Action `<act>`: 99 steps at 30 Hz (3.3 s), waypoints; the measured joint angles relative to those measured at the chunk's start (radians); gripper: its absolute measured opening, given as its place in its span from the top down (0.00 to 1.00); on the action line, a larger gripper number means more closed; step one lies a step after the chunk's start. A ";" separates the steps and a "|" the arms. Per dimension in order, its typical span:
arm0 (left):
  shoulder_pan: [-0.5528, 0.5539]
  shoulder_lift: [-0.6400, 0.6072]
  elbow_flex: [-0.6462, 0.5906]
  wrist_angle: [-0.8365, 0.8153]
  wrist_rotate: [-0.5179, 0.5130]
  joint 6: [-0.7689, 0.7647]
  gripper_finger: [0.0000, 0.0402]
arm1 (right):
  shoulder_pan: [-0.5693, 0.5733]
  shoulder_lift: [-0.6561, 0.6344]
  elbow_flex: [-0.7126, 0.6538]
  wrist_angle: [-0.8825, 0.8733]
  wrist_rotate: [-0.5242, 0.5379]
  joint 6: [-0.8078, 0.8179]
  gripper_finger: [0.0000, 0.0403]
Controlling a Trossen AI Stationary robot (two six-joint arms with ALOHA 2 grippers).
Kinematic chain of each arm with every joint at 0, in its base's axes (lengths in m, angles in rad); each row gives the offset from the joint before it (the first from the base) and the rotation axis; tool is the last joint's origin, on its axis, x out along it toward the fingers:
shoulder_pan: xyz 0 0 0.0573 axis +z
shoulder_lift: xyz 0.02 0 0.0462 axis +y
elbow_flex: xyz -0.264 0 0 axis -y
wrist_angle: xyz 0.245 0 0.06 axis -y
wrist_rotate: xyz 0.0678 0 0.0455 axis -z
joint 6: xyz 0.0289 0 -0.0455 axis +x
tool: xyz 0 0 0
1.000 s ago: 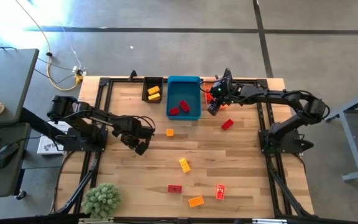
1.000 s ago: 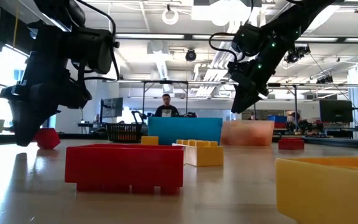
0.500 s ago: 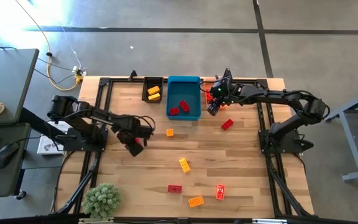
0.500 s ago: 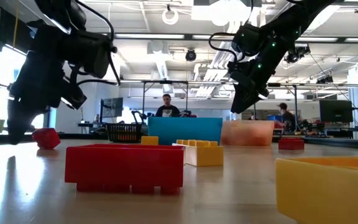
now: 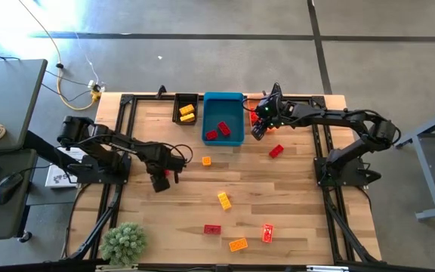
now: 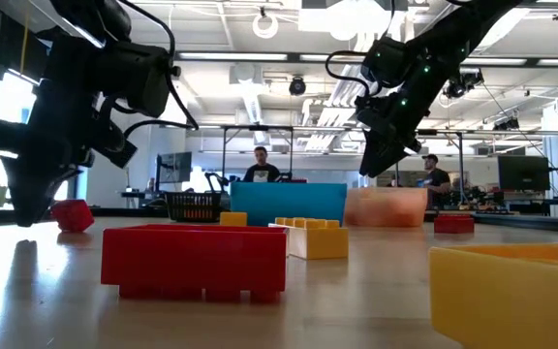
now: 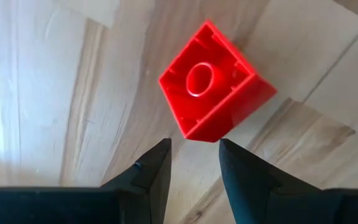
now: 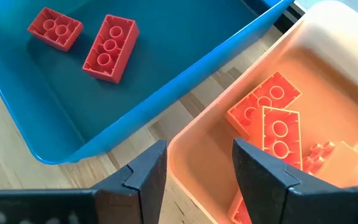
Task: Sort & place blocks by color
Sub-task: Put the red game piece into the blue bin
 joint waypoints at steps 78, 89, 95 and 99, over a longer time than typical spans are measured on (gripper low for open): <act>-0.144 -0.148 0.033 0.150 -0.213 0.613 0.69 | 0.000 0.000 0.000 -0.004 -0.008 0.026 0.58; -0.151 -0.148 0.033 0.151 -0.216 0.597 0.69 | 0.000 0.000 0.000 -0.004 -0.008 0.029 0.58; -0.179 -0.128 0.034 0.158 -0.180 0.588 0.69 | 0.000 0.000 0.000 -0.004 -0.008 0.029 0.58; -0.184 -0.107 0.034 0.167 -0.223 0.587 0.69 | 0.000 0.000 0.000 -0.003 -0.008 0.030 0.58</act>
